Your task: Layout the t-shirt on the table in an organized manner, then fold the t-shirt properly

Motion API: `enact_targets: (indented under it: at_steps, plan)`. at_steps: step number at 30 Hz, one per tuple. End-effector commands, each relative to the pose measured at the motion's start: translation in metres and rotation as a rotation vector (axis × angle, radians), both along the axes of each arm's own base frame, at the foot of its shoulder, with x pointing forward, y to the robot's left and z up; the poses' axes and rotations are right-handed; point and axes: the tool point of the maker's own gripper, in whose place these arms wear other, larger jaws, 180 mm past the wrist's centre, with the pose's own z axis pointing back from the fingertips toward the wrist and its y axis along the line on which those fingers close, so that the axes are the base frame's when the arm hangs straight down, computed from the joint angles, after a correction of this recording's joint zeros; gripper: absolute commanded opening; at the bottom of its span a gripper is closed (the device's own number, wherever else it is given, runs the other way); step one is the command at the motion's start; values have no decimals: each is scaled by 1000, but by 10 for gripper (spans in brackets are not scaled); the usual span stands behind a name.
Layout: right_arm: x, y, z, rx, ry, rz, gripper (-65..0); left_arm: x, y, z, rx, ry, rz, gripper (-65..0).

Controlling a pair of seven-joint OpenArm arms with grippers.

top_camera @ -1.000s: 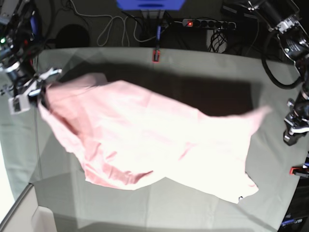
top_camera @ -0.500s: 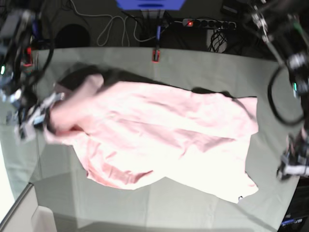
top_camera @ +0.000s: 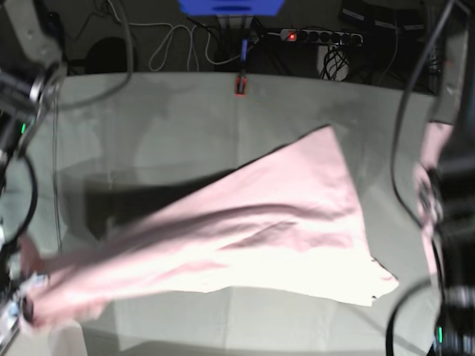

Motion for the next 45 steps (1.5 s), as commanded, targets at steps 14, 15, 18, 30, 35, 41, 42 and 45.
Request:
enact_targets:
  at_steps: [14,15,18,30,35,41,42,45]
  plan:
    - [-10,26,31,-30,-139,20,-650,-34,-57,-69,-150,210,-225,-644]
    - [-16,31,16,-19,-121,32,-650,-47,-55,-105,-191,278,-222,-636]
    - [-31,40,-16,6,-89,59,-650,-87,-68,-198,-325,415,-194,-583]
    - [-57,57,-64,55,-5,77,-650,-252,-171,-366,-362,766,-291,-149]
    - [-65,58,-77,60,24,76,-650,-295,-187,-392,-239,690,-250,-146]
    - [-72,58,-86,61,47,76,-650,-324,-204,-411,-210,719,-281,-147]
    - [-73,59,-88,62,50,76,-650,-329,-211,-416,-210,737,-292,-147]
    - [-74,59,-88,64,51,76,-650,-322,-234,-419,-230,758,-321,-151]
